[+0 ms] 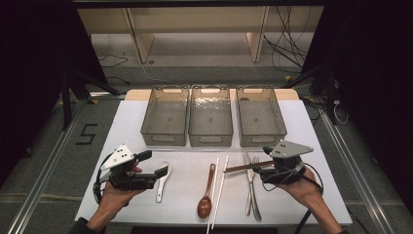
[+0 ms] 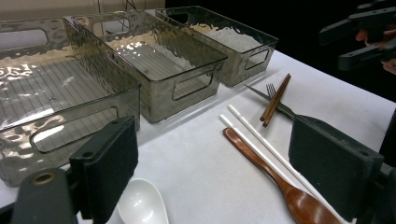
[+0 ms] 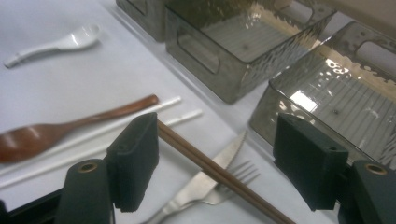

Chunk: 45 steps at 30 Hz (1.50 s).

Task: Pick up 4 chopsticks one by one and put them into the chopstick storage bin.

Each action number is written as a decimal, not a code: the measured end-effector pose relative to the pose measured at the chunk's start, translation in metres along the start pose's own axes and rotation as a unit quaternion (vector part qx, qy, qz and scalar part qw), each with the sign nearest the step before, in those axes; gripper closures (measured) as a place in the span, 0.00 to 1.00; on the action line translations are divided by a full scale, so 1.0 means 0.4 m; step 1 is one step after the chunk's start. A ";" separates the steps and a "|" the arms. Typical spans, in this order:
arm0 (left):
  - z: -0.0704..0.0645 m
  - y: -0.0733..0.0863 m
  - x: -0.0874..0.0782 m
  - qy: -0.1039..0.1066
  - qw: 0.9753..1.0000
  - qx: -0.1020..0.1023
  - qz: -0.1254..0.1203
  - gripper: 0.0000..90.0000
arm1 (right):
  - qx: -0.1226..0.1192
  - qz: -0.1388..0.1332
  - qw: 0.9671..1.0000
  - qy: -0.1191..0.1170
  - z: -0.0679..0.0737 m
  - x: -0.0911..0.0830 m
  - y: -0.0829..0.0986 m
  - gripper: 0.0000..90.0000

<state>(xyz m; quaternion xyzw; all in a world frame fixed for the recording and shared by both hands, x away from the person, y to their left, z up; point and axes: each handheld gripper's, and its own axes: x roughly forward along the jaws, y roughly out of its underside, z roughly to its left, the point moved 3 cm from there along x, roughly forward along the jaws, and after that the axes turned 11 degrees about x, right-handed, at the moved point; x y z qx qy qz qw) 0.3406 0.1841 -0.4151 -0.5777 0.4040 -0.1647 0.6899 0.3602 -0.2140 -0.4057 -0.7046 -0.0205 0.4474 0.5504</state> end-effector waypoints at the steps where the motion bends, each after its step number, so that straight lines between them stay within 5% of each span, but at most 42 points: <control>1: 0.001 0.000 0.000 -0.001 1.000 0.000 0.001 0.17 | 0.001 0.008 1.000 -0.003 -0.006 0.008 -0.002 0.36; 7: 0.003 0.000 -0.001 -0.001 1.000 -0.001 0.000 0.17 | -0.002 0.039 0.999 0.009 -0.042 0.035 -0.011 0.37; 12: 0.003 0.001 -0.001 -0.002 1.000 0.000 0.001 0.17 | -0.031 0.064 0.997 0.020 -0.064 0.043 -0.016 0.36; 24: 0.003 0.001 0.000 -0.002 1.000 -0.002 0.003 0.17 | -0.070 0.133 0.989 0.009 -0.096 0.091 -0.011 0.44; 30: 0.004 0.001 -0.001 -0.002 1.000 0.000 0.004 0.17 | -0.096 0.179 0.979 0.016 -0.110 0.130 0.004 0.51; 35: 0.005 0.001 -0.001 -0.002 1.000 0.000 0.005 0.17 | -0.111 0.188 0.976 0.003 -0.103 0.134 0.012 0.54; 45: 0.004 0.001 -0.001 -0.002 1.000 0.002 0.006 0.17 | -0.162 0.219 0.962 -0.010 -0.082 0.148 0.044 0.61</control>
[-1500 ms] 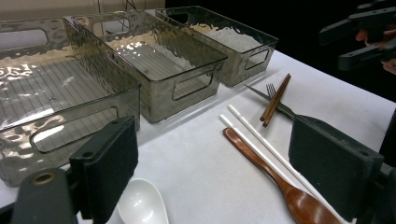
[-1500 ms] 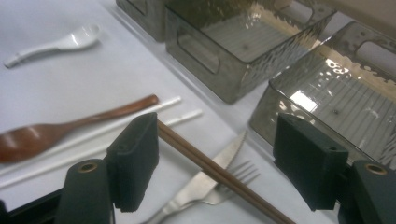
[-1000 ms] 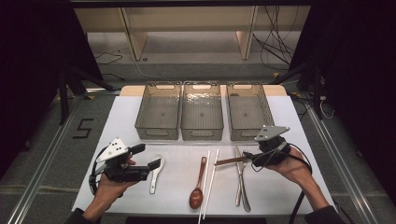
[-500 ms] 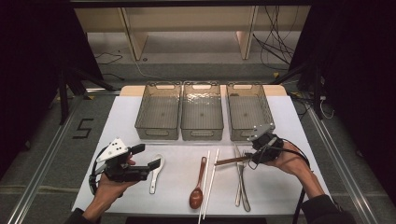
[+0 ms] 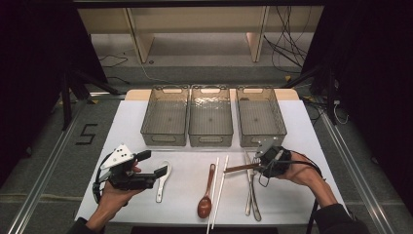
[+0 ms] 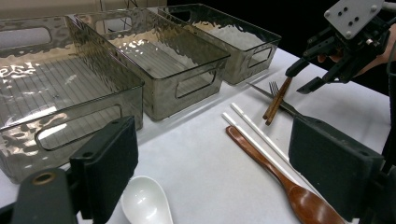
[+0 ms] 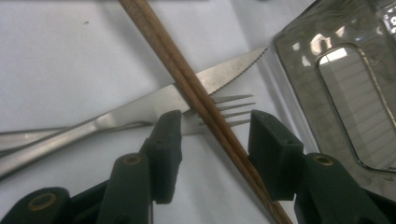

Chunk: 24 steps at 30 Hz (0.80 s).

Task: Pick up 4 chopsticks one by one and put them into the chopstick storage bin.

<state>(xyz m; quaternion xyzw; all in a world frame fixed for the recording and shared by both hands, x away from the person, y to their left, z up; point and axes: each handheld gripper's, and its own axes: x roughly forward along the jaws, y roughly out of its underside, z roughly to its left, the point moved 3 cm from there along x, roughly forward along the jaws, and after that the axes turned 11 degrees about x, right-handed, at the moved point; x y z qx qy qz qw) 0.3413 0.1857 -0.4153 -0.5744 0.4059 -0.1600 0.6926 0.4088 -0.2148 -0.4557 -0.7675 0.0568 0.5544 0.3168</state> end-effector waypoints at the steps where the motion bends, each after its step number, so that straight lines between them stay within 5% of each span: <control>1: 0.000 0.000 0.000 0.000 1.000 -0.001 0.000 0.17 | -0.004 0.004 1.000 0.003 0.000 0.005 0.002 0.63; 24: -0.002 0.001 0.003 0.002 1.000 -0.002 0.001 0.17 | -0.041 0.032 0.999 0.012 0.000 0.049 0.016 0.73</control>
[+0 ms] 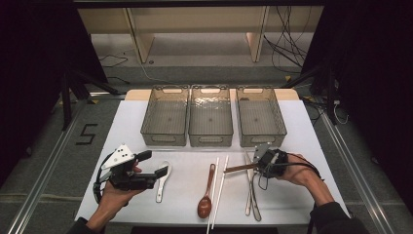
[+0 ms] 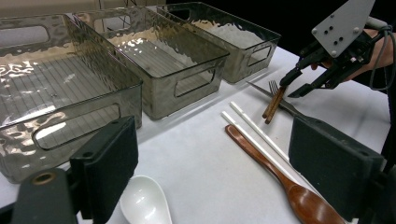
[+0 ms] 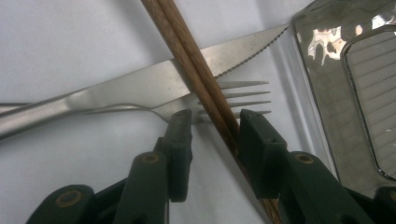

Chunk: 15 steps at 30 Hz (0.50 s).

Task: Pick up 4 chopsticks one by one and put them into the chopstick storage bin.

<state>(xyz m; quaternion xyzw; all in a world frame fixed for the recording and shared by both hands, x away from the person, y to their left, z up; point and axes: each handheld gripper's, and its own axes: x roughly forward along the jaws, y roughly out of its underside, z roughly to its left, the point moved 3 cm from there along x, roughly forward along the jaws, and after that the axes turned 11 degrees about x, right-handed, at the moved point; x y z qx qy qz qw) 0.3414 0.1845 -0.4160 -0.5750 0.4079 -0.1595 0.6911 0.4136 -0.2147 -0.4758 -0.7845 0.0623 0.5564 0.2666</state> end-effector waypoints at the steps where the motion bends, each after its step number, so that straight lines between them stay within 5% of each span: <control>1: 0.000 0.000 0.000 0.000 1.000 0.000 0.000 0.17 | -0.004 0.002 1.000 0.001 0.001 0.003 0.001 0.73; 15: 0.000 0.000 0.000 -0.001 1.000 0.001 0.000 0.17 | -0.014 0.005 1.000 0.009 -0.001 0.005 0.004 0.75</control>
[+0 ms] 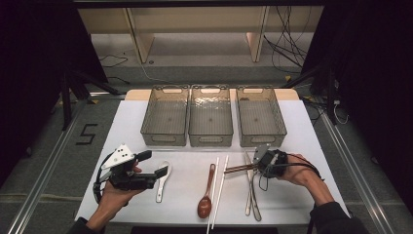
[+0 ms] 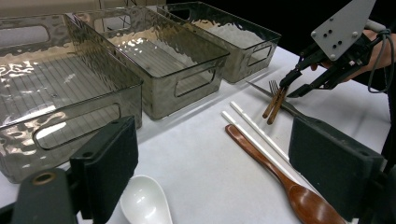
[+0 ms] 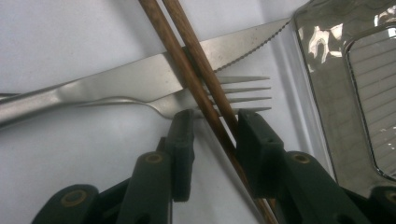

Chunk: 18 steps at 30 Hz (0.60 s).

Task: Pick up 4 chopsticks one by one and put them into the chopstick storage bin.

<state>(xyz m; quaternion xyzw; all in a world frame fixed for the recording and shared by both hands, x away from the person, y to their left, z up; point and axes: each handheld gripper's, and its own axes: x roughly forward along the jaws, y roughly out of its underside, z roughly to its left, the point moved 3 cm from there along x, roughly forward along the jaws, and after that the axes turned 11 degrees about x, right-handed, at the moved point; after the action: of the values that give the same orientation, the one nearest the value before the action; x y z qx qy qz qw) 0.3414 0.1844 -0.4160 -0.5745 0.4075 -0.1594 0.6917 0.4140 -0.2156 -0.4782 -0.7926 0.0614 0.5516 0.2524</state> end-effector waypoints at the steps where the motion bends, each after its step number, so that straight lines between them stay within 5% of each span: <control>1: 0.000 0.000 0.000 0.000 1.000 0.000 0.000 0.17 | -0.001 0.001 1.000 -0.002 0.000 0.000 0.000 0.76; 18: 0.001 0.000 -0.001 0.000 1.000 0.000 0.001 0.17 | -0.030 0.026 0.999 -0.008 0.016 0.005 0.008 0.82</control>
<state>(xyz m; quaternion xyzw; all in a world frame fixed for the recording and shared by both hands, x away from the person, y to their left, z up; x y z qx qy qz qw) 0.3414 0.1849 -0.4158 -0.5740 0.4078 -0.1586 0.6921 0.4081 -0.2149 -0.4830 -0.7936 0.0635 0.5660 0.2141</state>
